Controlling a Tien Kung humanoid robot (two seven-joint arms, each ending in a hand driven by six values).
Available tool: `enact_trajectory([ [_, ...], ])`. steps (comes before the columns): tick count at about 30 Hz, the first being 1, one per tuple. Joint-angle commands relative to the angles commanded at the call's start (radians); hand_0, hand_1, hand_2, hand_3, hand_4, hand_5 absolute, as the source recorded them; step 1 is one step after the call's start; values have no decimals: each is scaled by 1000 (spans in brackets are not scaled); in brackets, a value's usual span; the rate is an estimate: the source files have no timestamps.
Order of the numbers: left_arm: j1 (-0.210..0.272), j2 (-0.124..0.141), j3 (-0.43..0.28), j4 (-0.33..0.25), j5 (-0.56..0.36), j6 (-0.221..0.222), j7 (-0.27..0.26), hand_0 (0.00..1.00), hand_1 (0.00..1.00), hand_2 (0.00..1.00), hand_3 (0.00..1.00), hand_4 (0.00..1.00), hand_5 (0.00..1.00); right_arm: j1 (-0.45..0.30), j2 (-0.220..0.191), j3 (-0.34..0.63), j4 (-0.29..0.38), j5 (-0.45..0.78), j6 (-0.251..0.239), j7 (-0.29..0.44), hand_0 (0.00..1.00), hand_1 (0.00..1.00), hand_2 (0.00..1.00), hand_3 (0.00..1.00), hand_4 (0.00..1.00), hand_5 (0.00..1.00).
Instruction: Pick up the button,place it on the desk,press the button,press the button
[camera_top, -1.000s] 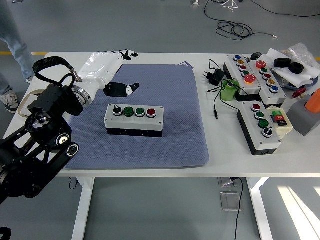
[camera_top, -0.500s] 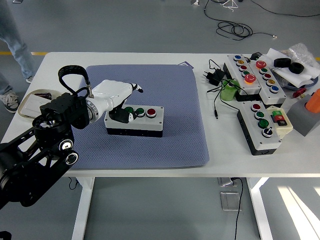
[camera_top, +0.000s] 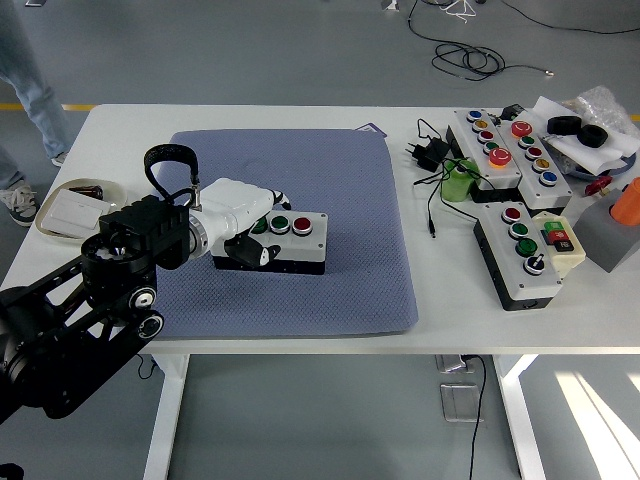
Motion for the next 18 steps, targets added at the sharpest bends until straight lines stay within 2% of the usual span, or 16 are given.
enact_trajectory([
  [11,-9,-5,20,39,3,-26,5,2,31,125,814,633,317,2,0,-2,0,4,0,1,787,797,817,751,412,479],
  [18,-8,-3,25,47,1,-60,17,2,35,128,807,622,309,2,-1,-3,0,4,0,1,787,797,817,751,412,479],
])
